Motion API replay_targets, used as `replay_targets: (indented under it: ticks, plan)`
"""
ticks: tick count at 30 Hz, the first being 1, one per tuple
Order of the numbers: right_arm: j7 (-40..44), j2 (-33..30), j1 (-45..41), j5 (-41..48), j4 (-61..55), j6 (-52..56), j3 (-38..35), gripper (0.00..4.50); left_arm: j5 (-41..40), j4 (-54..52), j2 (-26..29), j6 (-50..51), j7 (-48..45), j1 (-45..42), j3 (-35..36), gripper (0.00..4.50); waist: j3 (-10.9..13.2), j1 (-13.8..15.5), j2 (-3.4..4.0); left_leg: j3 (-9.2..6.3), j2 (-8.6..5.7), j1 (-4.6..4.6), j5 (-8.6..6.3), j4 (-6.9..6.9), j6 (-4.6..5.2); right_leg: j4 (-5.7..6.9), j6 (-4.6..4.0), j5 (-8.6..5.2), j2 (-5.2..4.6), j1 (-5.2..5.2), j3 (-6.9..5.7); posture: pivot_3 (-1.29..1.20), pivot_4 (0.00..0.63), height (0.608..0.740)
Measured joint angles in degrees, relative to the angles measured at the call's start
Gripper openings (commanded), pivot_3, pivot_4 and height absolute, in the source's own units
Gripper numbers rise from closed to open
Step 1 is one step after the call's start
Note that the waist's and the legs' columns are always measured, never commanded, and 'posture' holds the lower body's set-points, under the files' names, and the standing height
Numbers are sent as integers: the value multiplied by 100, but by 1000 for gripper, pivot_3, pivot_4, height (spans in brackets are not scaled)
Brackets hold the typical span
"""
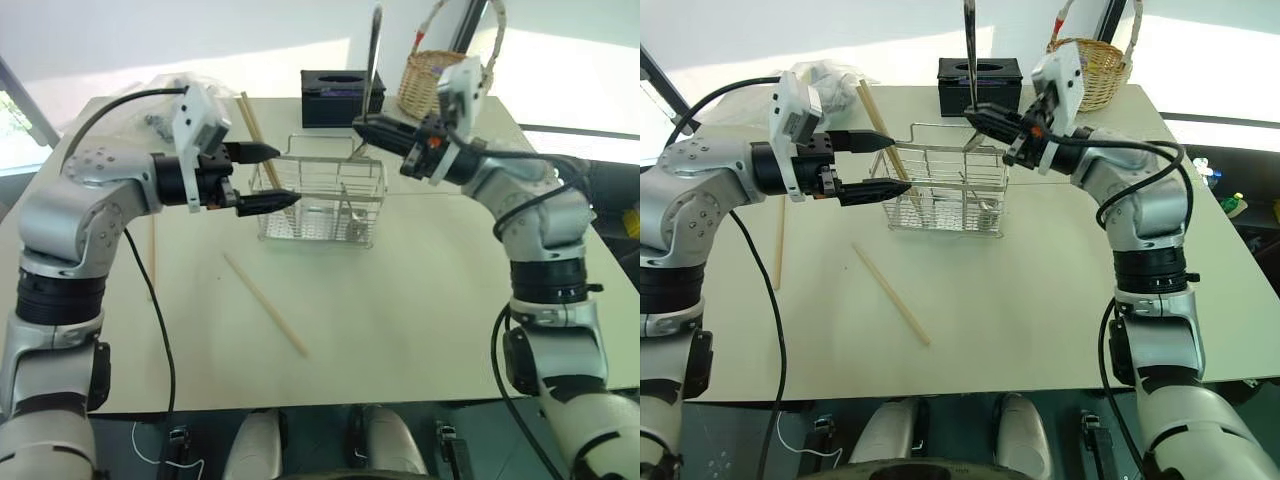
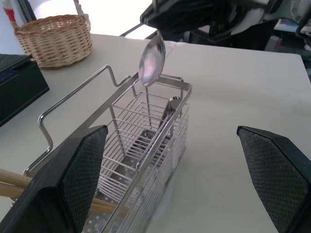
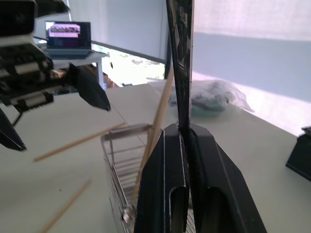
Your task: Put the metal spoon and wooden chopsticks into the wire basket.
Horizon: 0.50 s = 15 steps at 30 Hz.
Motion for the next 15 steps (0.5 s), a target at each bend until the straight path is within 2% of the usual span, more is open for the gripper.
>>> replay_targets:
  ticks: [1,4,11,15]
  plan:
    - [-31,15,48,-73,84,-61,17,33,-9,-21,15,6,2,0,26,4500,0,-1,0,0,0,0,0,-1,0,0,0,0,0,-1,0,0,150,712]
    - [-82,38,173,-295,256,-181,111,932,-41,-110,70,41,35,0,76,4500,0,-11,0,0,0,1,0,-1,0,0,0,0,0,-2,0,0,150,712]
    - [-166,75,305,-442,188,-189,166,4427,-43,-112,74,91,114,0,92,4500,1,-21,1,-1,0,1,0,-1,0,0,0,0,0,-1,1,0,150,712]
    - [-215,13,292,-376,-45,-15,97,4427,-39,-107,73,90,222,0,115,4500,1,-20,1,-2,1,1,0,-1,0,0,0,0,0,-2,1,0,150,712]
